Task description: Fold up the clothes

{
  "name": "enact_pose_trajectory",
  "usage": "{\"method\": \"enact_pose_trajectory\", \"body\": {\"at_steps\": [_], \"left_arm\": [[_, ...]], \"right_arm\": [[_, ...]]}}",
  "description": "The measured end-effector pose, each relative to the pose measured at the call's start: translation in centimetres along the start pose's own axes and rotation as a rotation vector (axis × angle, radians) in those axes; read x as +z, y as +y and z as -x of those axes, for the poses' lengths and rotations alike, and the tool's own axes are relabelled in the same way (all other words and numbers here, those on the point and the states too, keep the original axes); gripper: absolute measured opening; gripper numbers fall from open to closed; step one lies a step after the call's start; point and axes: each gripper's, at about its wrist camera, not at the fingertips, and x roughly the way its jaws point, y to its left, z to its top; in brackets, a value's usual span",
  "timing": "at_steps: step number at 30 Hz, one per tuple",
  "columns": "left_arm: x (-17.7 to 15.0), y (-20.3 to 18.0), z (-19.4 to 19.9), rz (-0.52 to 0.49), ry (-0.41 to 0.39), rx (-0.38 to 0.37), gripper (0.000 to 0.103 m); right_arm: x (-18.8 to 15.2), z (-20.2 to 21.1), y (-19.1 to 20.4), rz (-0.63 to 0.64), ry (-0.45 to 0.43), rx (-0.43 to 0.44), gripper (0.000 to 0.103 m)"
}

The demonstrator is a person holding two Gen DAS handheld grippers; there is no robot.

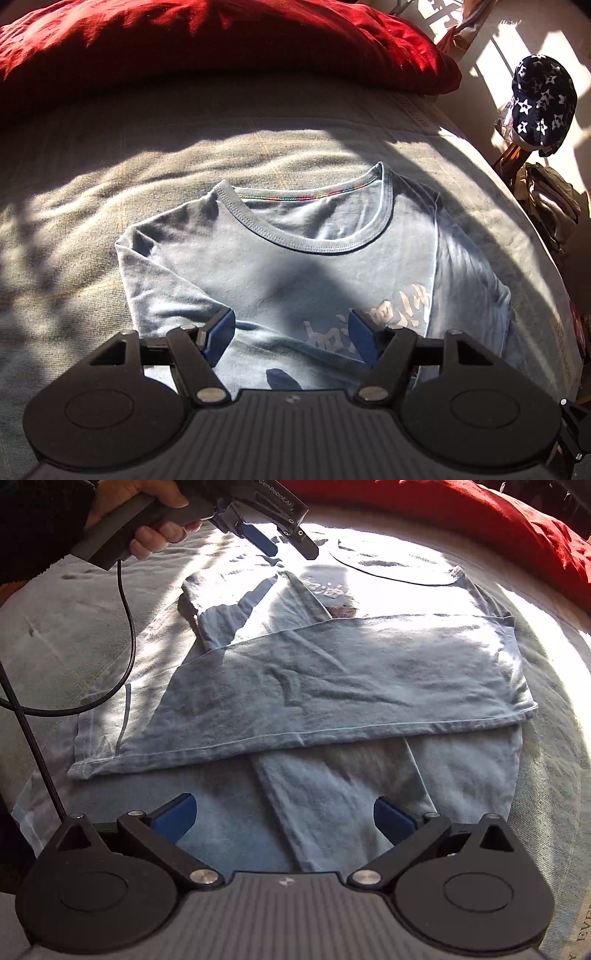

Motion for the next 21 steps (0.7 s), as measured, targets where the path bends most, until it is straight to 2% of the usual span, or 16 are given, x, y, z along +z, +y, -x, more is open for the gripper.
{"method": "enact_pose_trajectory", "body": {"at_steps": [5, 8, 14, 17, 21], "left_arm": [[-4.5, -2.4, 2.8, -0.053, 0.02, -0.003, 0.065], [-7.6, -4.0, 3.9, -0.078, 0.039, -0.007, 0.058], [-13.7, -7.2, 6.0, -0.127, 0.08, -0.01, 0.057], [-15.8, -7.7, 5.3, -0.135, 0.138, 0.05, 0.047], [-17.9, -6.9, 6.4, -0.063, 0.189, 0.118, 0.047]], "right_arm": [[-1.1, 0.0, -0.3, -0.016, 0.039, -0.024, 0.103], [-1.7, -0.5, -0.5, -0.016, 0.051, -0.029, 0.103], [-2.4, -0.9, -0.6, -0.008, 0.021, -0.022, 0.103], [-2.7, -0.8, -0.6, 0.001, 0.002, -0.017, 0.103], [-2.8, -0.4, -0.5, 0.04, 0.002, -0.012, 0.103]]}}
